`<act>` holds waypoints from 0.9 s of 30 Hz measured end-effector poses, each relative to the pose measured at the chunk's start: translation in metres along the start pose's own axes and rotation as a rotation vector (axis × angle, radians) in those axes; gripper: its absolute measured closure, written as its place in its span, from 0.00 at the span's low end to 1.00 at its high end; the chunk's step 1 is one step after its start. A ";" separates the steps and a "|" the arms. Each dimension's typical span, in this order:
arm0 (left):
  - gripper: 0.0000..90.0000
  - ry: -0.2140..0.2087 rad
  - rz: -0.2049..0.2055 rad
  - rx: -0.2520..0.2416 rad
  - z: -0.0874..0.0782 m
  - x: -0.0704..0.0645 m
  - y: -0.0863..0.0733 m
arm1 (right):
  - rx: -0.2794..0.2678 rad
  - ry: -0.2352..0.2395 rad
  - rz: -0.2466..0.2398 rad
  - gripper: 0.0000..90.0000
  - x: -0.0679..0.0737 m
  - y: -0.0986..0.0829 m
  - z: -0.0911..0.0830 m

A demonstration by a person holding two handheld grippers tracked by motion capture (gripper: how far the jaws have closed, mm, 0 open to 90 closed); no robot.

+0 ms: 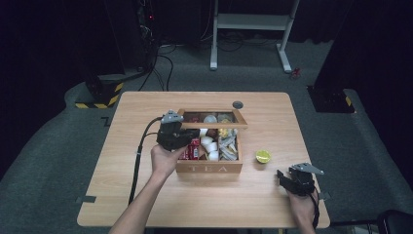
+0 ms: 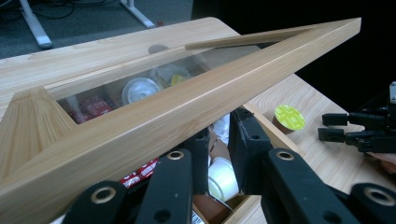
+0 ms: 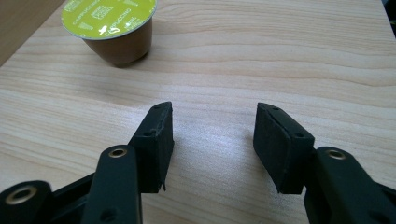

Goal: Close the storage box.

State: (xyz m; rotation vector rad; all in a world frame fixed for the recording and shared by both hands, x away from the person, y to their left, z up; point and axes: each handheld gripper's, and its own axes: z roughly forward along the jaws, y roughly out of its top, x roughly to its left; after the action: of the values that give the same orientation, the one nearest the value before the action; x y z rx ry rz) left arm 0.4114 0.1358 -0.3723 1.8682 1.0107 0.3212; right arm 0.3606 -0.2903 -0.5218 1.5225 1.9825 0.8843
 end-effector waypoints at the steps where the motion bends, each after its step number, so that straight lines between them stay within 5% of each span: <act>1: 0.86 0.000 0.000 -0.001 0.000 0.000 0.000 | 0.003 -0.006 -0.008 0.51 0.001 0.000 0.000; 27: 0.85 -0.008 -0.012 0.018 0.003 -0.006 -0.023 | 0.014 0.003 -0.032 0.38 0.001 -0.001 0.001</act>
State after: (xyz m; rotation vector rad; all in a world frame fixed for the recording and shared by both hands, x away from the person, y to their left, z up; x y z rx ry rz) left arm 0.3977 0.1338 -0.3915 1.8774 1.0218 0.2988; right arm 0.3605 -0.2894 -0.5225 1.4940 2.0129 0.8617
